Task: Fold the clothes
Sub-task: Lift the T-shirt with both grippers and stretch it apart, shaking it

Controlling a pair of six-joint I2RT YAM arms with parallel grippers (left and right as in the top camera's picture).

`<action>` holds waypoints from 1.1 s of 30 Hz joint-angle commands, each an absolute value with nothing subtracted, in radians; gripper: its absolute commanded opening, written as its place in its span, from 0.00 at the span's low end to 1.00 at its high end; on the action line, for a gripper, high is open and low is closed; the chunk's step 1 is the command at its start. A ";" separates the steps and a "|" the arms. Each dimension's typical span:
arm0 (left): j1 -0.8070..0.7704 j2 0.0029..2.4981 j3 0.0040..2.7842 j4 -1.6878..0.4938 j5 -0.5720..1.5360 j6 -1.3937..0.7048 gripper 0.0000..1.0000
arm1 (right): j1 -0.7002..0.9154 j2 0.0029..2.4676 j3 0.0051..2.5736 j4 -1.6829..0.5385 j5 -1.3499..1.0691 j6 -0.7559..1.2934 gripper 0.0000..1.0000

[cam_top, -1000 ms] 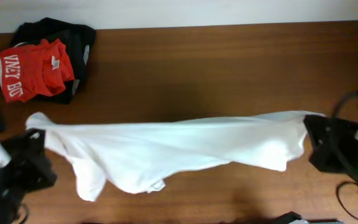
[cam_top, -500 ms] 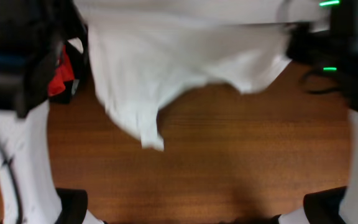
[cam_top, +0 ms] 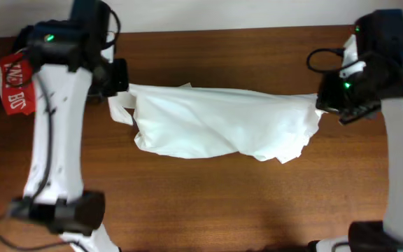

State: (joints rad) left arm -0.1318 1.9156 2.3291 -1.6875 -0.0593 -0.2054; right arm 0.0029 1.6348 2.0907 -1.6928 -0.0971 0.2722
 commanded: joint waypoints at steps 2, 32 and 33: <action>-0.130 1.920 2.350 -1.579 -0.048 -0.218 0.01 | 0.008 1.707 2.096 -1.597 -0.102 0.263 0.04; -0.132 1.696 2.034 -1.688 0.041 -0.178 0.00 | -0.085 1.403 1.787 -1.699 -0.162 0.198 0.04; -0.133 1.642 1.956 -1.688 0.041 -0.178 0.01 | -0.085 1.362 1.740 -1.699 -0.162 0.204 0.05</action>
